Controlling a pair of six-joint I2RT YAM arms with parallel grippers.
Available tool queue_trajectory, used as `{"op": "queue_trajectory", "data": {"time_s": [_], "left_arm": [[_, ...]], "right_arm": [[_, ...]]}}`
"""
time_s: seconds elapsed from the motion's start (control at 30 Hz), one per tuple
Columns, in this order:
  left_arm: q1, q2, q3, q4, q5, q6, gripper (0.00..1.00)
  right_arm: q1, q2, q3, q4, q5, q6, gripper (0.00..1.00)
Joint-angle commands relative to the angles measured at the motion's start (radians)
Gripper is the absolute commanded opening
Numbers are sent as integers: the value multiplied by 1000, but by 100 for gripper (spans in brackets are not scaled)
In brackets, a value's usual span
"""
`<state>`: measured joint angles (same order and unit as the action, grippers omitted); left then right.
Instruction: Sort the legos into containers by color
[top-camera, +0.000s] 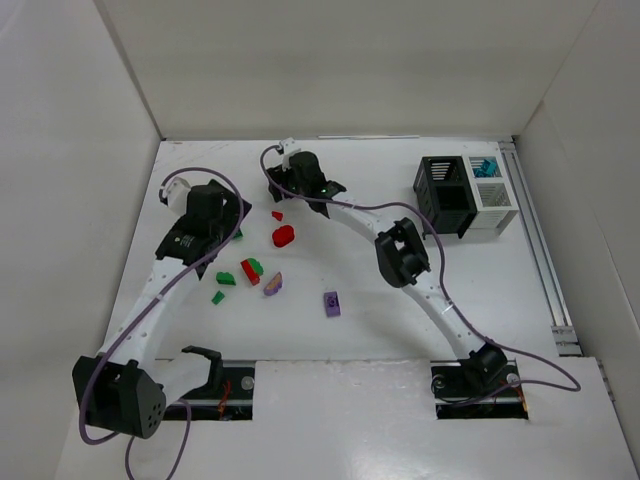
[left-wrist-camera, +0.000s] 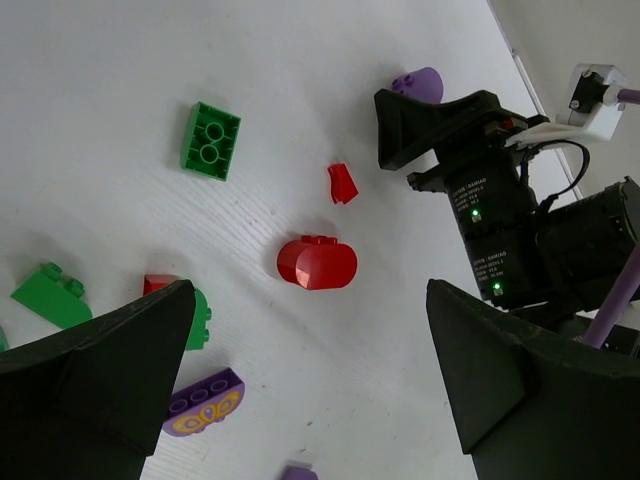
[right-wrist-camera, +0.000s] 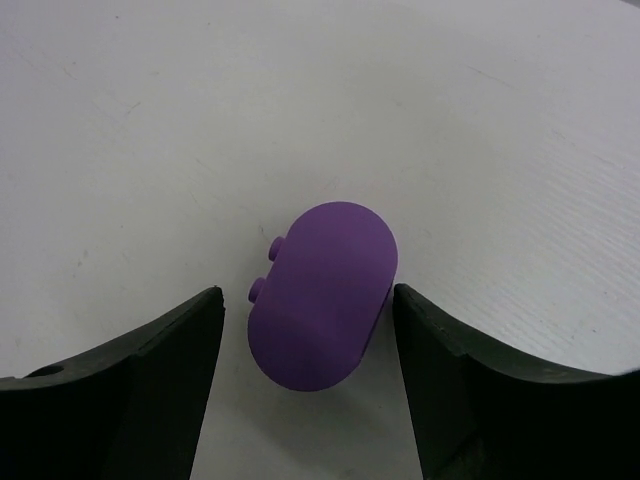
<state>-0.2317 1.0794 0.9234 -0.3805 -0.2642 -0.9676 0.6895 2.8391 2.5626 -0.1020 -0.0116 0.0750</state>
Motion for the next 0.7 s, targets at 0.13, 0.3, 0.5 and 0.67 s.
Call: {"op": "queue_trajectory", "data": {"time_s": [0.13, 0.3, 0.5, 0.67], "left_arm": [[32, 5, -6, 31, 25, 44, 100], [32, -4, -6, 31, 45, 55, 100], [32, -4, -6, 22, 54, 89, 100], [32, -4, -15, 22, 83, 127, 100]], "right_arm": [[12, -15, -5, 71, 5, 58, 52], [12, -104, -113, 120, 29, 46, 37], [12, -445, -463, 212, 19, -180, 29], [-24, -824, -900, 291, 39, -294, 28]]}}
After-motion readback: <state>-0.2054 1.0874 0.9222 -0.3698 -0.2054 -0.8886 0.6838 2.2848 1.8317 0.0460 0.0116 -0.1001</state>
